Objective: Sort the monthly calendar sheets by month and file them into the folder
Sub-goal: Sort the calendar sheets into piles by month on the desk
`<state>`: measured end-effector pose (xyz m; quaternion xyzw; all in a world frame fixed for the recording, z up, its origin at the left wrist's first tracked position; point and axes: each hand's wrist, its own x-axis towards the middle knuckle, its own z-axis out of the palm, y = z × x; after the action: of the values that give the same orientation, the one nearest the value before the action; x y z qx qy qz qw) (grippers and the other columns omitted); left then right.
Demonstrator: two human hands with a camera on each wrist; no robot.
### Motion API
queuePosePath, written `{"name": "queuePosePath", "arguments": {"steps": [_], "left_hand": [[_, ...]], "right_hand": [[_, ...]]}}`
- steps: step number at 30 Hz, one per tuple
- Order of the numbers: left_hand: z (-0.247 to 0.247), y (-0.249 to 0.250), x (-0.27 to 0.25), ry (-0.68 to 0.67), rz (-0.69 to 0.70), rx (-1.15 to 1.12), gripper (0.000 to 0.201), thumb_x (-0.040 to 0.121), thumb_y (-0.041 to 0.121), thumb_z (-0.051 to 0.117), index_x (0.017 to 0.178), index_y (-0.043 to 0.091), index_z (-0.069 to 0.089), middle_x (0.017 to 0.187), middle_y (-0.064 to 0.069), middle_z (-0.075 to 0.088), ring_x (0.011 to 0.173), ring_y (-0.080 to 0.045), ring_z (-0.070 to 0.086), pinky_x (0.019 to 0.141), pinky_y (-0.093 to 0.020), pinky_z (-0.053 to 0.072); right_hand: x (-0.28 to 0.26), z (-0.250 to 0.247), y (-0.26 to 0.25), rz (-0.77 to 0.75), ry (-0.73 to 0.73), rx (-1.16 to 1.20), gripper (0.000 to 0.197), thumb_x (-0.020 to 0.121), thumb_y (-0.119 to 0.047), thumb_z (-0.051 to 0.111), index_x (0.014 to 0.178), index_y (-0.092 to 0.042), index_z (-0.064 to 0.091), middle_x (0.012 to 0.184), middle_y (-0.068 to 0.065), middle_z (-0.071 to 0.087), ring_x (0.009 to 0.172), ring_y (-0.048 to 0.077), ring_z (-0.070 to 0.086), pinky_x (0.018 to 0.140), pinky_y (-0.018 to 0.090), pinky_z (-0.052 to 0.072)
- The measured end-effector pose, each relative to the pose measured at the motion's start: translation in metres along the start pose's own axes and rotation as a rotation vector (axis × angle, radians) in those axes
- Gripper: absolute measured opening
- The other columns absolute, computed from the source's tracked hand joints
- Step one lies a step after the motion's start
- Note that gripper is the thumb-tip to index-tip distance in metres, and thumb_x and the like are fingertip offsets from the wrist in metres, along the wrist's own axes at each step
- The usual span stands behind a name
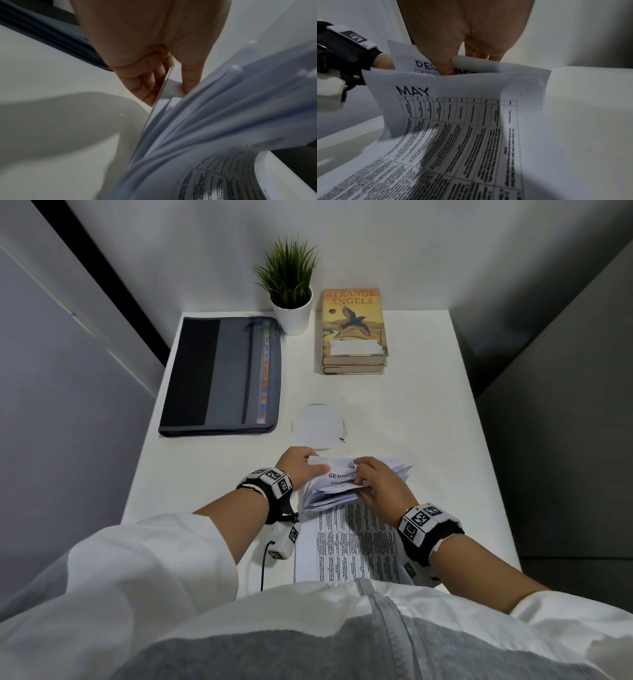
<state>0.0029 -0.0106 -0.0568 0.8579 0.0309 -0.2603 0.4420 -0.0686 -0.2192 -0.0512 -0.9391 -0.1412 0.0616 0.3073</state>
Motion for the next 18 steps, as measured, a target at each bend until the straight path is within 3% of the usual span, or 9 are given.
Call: {"name": "queuePosePath", "arguments": {"steps": [3, 6, 9, 13, 15, 18], "left_hand": [[0.0001, 0.001, -0.0008, 0.016, -0.017, -0.026, 0.025, 0.084, 0.034, 0.073, 0.083, 0.01, 0.065, 0.063, 0.004, 0.048, 0.058, -0.011, 0.044, 0.057, -0.023, 0.034], [-0.0032, -0.0006, -0.0002, 0.029, -0.041, -0.028, 0.033, 0.094, 0.032, 0.06, 0.078, 0.003, 0.06, 0.071, -0.008, 0.05, 0.066, -0.02, 0.046, 0.064, -0.027, 0.035], [-0.0051, -0.0027, 0.001, 0.036, -0.052, 0.007, 0.031, 0.094, 0.026, 0.06, 0.077, 0.0, 0.059, 0.072, -0.012, 0.047, 0.068, -0.02, 0.044, 0.064, -0.028, 0.033], [-0.0034, -0.0013, 0.0013, 0.041, -0.04, 0.018, 0.023, 0.084, 0.027, 0.073, 0.087, 0.005, 0.067, 0.069, -0.002, 0.051, 0.065, -0.016, 0.046, 0.061, -0.026, 0.037], [-0.0016, -0.001, 0.0011, 0.031, -0.029, 0.004, 0.019, 0.079, 0.024, 0.078, 0.086, 0.01, 0.067, 0.078, -0.004, 0.06, 0.071, -0.017, 0.053, 0.069, -0.028, 0.043], [0.0001, 0.0005, 0.0004, 0.014, -0.04, -0.061, 0.018, 0.075, 0.019, 0.081, 0.082, 0.013, 0.066, 0.08, -0.005, 0.063, 0.073, -0.018, 0.057, 0.072, -0.031, 0.049]], "right_hand": [[0.0002, 0.0006, -0.0002, 0.029, -0.02, -0.031, 0.014, 0.083, -0.015, 0.068, 0.086, -0.017, 0.055, 0.094, -0.003, 0.06, 0.096, 0.02, 0.044, 0.071, 0.031, 0.04], [-0.0003, -0.0004, -0.0013, 0.023, -0.011, -0.045, 0.015, 0.083, -0.016, 0.068, 0.084, -0.018, 0.054, 0.09, -0.004, 0.059, 0.095, 0.018, 0.043, 0.07, 0.031, 0.041], [-0.0008, -0.001, -0.0023, 0.024, -0.022, -0.03, 0.015, 0.083, -0.016, 0.068, 0.085, -0.017, 0.054, 0.095, -0.002, 0.055, 0.083, 0.019, 0.051, 0.064, 0.03, 0.044], [-0.0007, -0.0007, -0.0021, 0.03, -0.027, -0.008, 0.018, 0.082, -0.016, 0.069, 0.086, -0.019, 0.052, 0.119, -0.004, 0.048, 0.072, 0.015, 0.055, 0.061, 0.029, 0.049], [0.0001, -0.0005, -0.0016, 0.023, -0.019, -0.002, 0.019, 0.081, -0.014, 0.069, 0.086, -0.019, 0.052, 0.126, -0.003, 0.049, 0.083, 0.015, 0.055, 0.068, 0.029, 0.049], [0.0009, 0.0003, -0.0018, 0.009, -0.029, -0.038, 0.016, 0.082, -0.015, 0.069, 0.086, -0.016, 0.054, 0.106, -0.002, 0.06, 0.099, 0.022, 0.045, 0.074, 0.033, 0.044]]}}
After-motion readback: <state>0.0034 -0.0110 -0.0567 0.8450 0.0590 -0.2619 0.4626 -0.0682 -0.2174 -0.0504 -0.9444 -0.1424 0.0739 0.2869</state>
